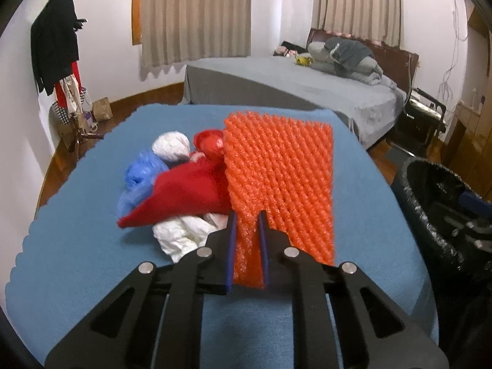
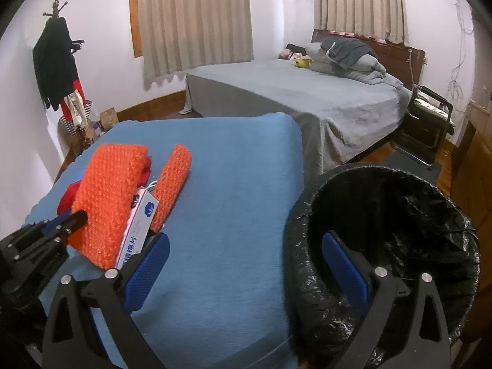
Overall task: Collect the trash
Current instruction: 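Lift the orange mesh with the left tool while the right tool grasps the white box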
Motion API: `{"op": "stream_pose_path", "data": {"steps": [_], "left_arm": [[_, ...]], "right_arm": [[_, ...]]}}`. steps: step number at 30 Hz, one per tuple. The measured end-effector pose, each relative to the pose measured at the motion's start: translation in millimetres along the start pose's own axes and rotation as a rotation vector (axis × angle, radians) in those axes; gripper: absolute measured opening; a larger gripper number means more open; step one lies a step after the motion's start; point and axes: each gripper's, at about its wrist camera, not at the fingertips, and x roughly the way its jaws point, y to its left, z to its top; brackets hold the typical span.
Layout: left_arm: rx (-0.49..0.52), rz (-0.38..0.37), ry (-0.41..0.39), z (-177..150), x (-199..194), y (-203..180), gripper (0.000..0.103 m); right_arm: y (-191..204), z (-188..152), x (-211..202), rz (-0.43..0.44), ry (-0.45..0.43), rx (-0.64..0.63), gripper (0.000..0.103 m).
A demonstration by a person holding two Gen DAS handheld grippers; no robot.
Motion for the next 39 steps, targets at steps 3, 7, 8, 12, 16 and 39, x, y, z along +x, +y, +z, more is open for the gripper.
{"op": "stream_pose_path", "data": {"steps": [3, 7, 8, 12, 16, 39], "left_arm": [[-0.030, 0.008, -0.023, 4.7, -13.1, 10.7, 0.012], [-0.043, 0.050, -0.038, 6.3, -26.1, 30.1, 0.012], [-0.042, 0.058, -0.038, 5.4, -28.2, 33.5, 0.012], [-0.061, 0.089, -0.024, -0.1, -33.0, 53.3, 0.012], [-0.085, 0.106, -0.014, -4.9, -36.2, 71.4, 0.012], [-0.133, 0.095, 0.008, -24.1, -34.4, 109.2, 0.013]], "right_arm": [[4.7, 1.0, 0.6, 0.019, -0.010, 0.002, 0.097], [20.0, 0.5, 7.0, 0.041, -0.016, -0.014, 0.097], [24.7, 0.4, 9.2, 0.046, -0.014, -0.017, 0.097], [48.8, -1.7, 22.2, 0.096, 0.011, -0.013, 0.096], [73.5, -8.2, 31.8, 0.121, 0.044, -0.034, 0.095], [104.5, -25.6, 54.7, -0.022, 0.096, -0.106, 0.095]]}}
